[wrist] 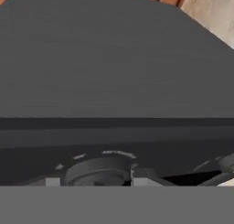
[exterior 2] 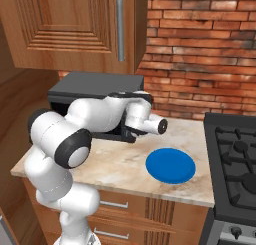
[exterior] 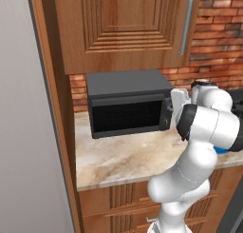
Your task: Pull the toaster oven rack outwards. Pick up the baguette from the plate and place it on the toaster oven rack. Close the toaster oven door fully and set the temperature to the lowest setting.
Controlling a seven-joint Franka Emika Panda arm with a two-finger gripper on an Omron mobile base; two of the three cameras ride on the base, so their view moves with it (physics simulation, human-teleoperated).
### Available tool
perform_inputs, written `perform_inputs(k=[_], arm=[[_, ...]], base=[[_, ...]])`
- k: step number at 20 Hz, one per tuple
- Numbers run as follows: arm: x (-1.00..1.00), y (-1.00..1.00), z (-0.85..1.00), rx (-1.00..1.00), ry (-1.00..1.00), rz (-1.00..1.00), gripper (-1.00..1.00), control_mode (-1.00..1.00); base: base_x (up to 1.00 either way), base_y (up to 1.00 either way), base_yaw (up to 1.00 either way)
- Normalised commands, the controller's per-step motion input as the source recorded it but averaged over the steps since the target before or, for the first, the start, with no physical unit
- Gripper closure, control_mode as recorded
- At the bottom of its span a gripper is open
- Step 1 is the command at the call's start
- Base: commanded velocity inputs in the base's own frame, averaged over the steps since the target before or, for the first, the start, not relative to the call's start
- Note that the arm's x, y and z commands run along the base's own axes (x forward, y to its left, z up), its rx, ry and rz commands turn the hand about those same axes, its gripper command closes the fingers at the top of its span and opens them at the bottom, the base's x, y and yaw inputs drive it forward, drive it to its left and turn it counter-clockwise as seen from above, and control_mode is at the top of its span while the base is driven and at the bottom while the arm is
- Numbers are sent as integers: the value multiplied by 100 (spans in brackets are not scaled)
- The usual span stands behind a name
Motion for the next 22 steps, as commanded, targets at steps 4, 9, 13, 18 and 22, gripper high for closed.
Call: perform_inputs(k=[4,9,13,18,22], arm=[[35,28,-9,-38,-8,20,100,-100],[29,24,-5,-43,-11,18,100,-100],[23,18,-1,-45,-16,14,100,-100],[18,21,0,-45,-19,12,100,-100],[14,16,0,-44,-23,11,100,-100]], base=[[0,0,0],[0,0,0],[0,0,0],[0,0,0],[0,0,0]])
